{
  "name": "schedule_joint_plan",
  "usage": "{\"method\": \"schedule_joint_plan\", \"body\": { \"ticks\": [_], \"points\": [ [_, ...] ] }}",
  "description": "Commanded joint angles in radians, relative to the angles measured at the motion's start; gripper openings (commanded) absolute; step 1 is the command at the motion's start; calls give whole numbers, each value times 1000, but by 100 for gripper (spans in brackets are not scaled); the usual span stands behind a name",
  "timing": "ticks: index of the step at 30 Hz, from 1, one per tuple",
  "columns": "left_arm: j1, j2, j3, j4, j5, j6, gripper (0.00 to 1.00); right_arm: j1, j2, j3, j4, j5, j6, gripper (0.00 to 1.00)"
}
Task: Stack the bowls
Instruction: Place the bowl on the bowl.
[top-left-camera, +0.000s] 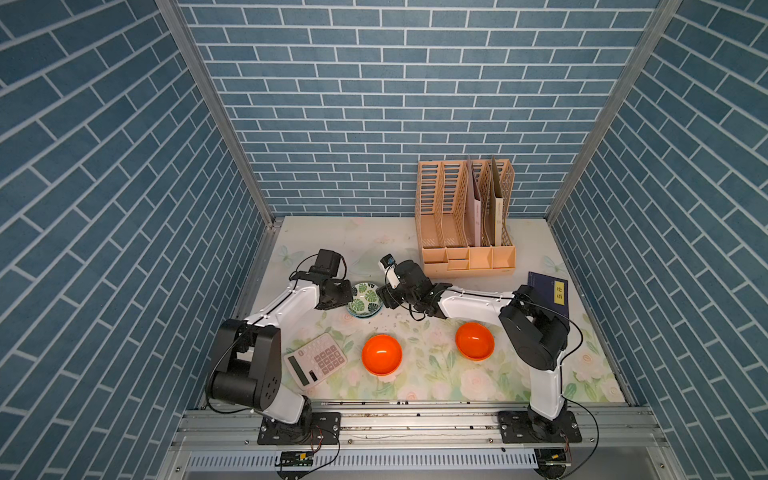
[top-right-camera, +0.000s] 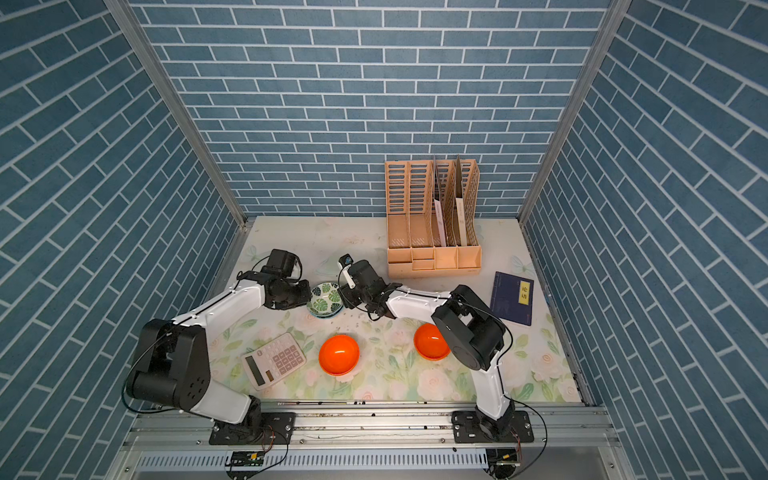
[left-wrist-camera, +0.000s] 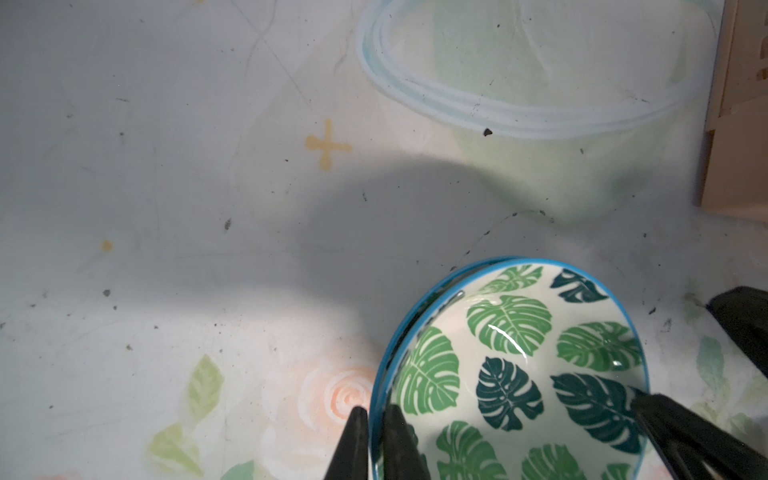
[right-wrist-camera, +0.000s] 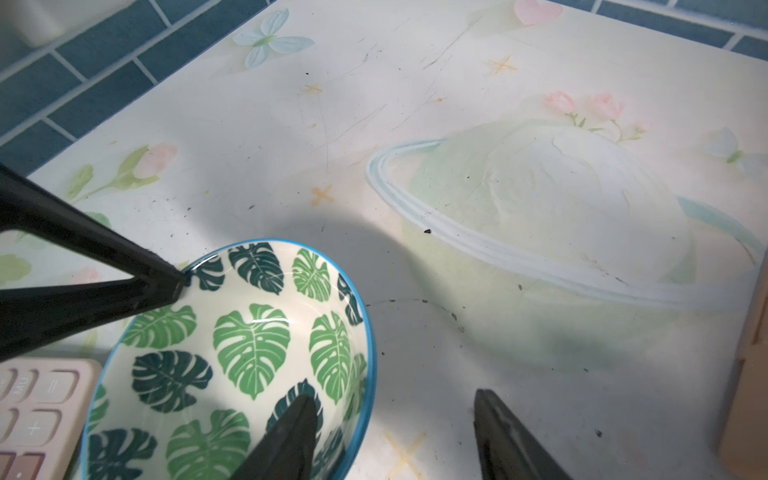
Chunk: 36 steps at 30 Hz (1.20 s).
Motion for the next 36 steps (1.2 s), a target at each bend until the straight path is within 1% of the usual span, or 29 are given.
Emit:
{"method": "schedule_joint_plan", "body": {
  "ticks": [1, 20, 36],
  "points": [
    [3, 11, -13, -5, -8, 3, 14, -4, 19, 19, -7, -15, 27, 64],
    [3, -25, 16, -16, -11, -5, 16, -9, 25, -2, -5, -9, 34, 61],
    [4, -25, 21, -12, -11, -7, 16, -16, 32, -27, 4, -17, 38, 58]
  ]
}}
